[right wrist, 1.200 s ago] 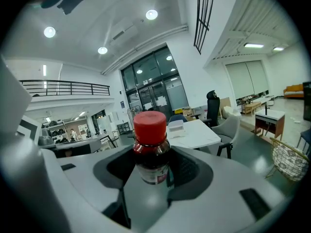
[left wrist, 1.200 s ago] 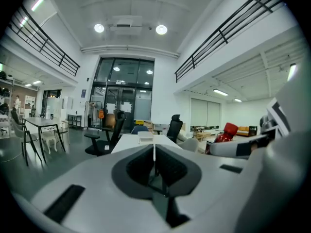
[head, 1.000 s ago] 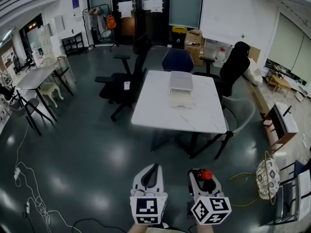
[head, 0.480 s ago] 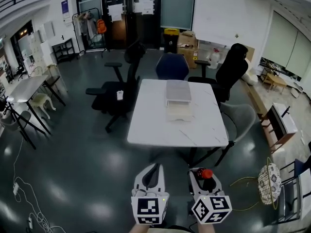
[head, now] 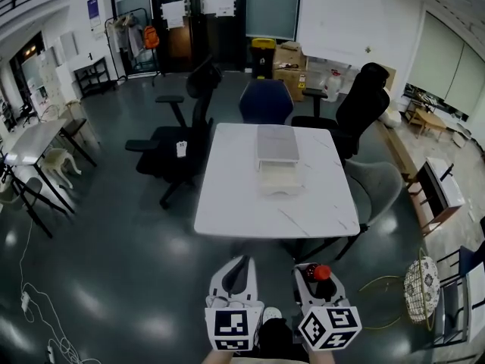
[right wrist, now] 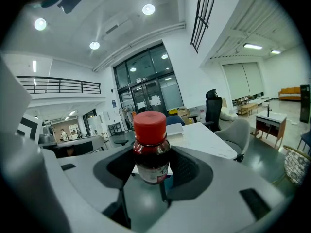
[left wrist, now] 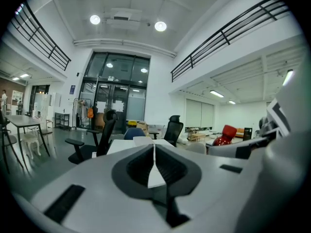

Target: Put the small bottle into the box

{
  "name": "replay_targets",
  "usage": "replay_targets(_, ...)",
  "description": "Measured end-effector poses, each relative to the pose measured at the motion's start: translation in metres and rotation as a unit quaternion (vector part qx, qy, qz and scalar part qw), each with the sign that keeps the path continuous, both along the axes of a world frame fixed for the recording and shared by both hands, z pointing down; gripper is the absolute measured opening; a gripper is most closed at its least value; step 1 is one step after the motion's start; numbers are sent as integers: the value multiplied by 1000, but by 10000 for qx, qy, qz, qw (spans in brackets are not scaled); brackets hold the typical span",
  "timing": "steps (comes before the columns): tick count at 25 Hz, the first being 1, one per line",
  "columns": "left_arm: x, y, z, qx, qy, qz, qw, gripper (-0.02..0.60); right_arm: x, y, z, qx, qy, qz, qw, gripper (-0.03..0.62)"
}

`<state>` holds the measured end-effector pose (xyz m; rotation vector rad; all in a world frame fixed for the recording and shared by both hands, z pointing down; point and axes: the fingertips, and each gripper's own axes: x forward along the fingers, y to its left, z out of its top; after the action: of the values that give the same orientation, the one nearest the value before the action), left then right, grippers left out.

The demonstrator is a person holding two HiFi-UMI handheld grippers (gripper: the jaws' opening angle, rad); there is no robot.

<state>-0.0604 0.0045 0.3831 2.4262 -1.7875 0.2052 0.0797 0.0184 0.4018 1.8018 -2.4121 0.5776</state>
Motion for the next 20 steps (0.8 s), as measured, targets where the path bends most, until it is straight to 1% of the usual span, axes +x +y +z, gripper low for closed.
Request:
replay_targets(8,4,-46,9,-82,-9,-66,9999,23,4,-51,8,-92,-18,-96,9999,230)
replay_targets(20,15,-155,12,-104,-94,-359,9993,23,12,-169,11,-137,-45,-450,9989,230)
